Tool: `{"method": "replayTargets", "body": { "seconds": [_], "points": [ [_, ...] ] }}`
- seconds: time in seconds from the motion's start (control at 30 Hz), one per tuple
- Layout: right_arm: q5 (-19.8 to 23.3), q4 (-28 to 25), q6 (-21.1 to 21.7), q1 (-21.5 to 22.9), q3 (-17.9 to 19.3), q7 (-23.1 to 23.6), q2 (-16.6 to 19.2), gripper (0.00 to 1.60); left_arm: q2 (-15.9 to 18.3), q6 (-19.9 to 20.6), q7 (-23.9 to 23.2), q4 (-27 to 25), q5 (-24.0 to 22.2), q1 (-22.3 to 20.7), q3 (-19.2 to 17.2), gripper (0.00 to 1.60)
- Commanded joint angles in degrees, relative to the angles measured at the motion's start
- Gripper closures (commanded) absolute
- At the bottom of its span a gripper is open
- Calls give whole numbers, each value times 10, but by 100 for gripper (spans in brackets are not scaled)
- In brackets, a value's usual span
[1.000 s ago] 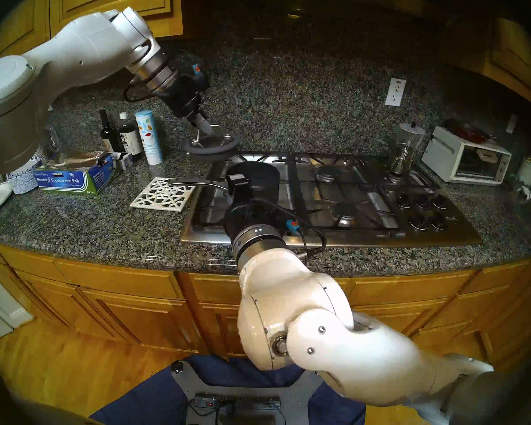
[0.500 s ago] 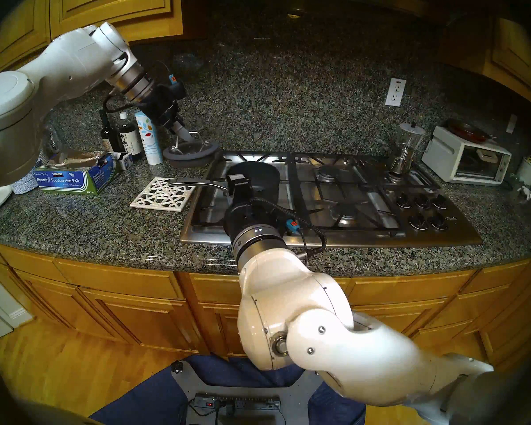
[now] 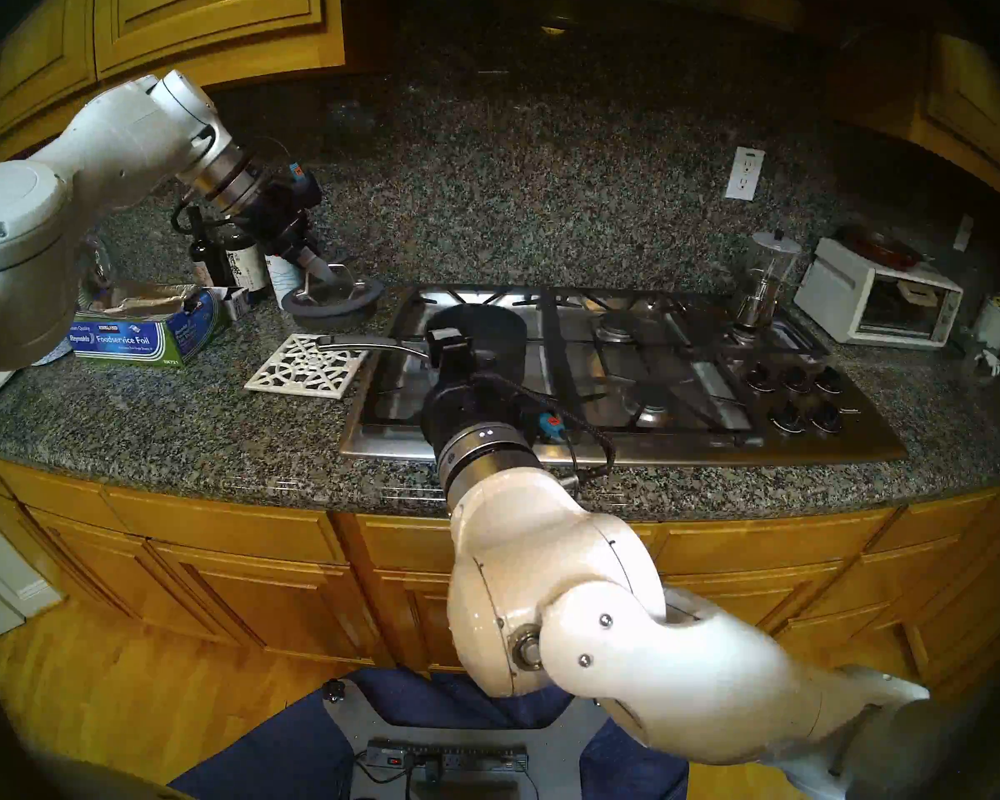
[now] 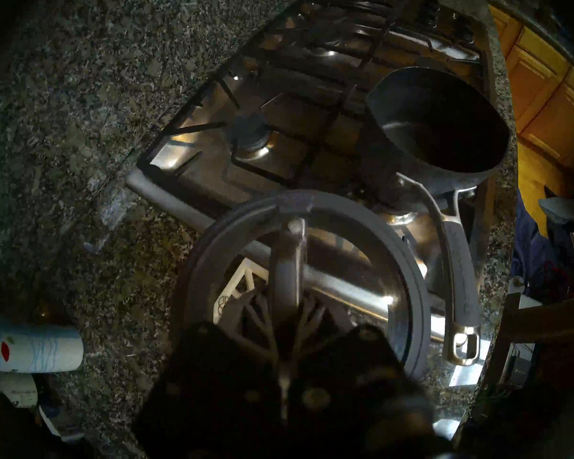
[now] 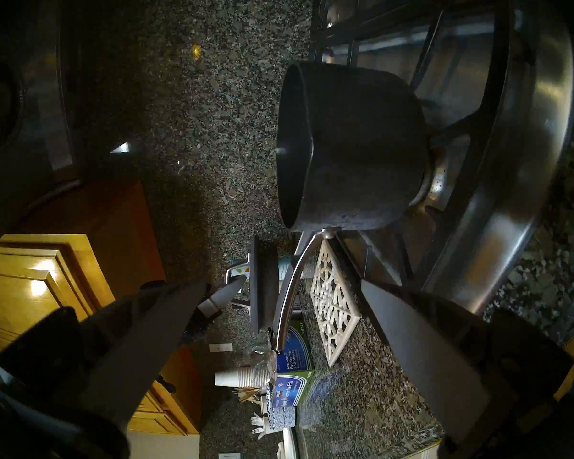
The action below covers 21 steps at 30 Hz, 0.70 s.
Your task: Pick up the pot, put it on the stove, take off the pot lid
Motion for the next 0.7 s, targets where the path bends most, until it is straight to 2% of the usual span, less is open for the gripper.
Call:
{"method": "replayTargets", "body": {
  "seconds": [0.0, 0.67],
  "points": [
    [-6, -13, 0, 10, 6, 7, -3, 0, 4, -11, 10, 23, 1, -16, -2, 160],
    [-6, -13, 0, 10, 6, 6, -3, 0, 20, -35, 21, 36, 8, 10, -4, 160]
  ]
}}
